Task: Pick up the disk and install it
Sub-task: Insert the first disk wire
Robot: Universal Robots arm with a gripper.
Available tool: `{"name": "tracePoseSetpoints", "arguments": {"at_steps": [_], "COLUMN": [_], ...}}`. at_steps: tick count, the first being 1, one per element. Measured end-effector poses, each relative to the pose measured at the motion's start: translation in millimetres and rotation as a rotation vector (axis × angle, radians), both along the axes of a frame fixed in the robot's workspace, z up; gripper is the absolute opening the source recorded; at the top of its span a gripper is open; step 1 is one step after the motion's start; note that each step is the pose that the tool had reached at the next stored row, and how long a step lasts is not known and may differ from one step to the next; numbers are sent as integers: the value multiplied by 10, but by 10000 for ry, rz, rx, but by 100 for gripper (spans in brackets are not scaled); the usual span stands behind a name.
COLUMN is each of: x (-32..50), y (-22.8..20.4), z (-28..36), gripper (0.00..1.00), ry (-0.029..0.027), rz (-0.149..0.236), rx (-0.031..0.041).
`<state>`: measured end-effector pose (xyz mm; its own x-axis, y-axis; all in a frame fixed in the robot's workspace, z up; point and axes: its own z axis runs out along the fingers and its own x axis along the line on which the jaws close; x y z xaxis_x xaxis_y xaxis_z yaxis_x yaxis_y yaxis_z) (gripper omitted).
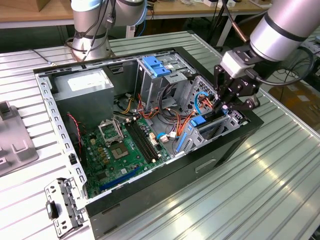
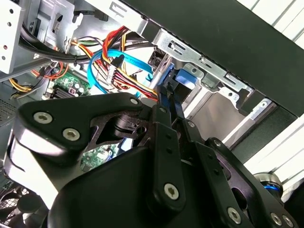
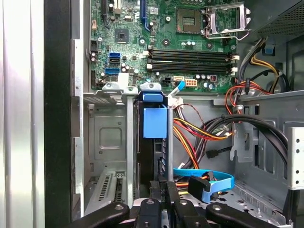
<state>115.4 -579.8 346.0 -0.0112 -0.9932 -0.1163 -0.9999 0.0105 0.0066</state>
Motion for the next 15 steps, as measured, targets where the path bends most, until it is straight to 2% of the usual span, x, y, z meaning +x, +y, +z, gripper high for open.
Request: {"name": "tracePoseSetpoints", "arguments": {"at_steps": [6,15], "x": [0,0], "y": [-1,-3], "z": [-9,-58], "gripper": [17,17], "ry": [0,0], "rz": [0,0], "rx": [10,61]}}
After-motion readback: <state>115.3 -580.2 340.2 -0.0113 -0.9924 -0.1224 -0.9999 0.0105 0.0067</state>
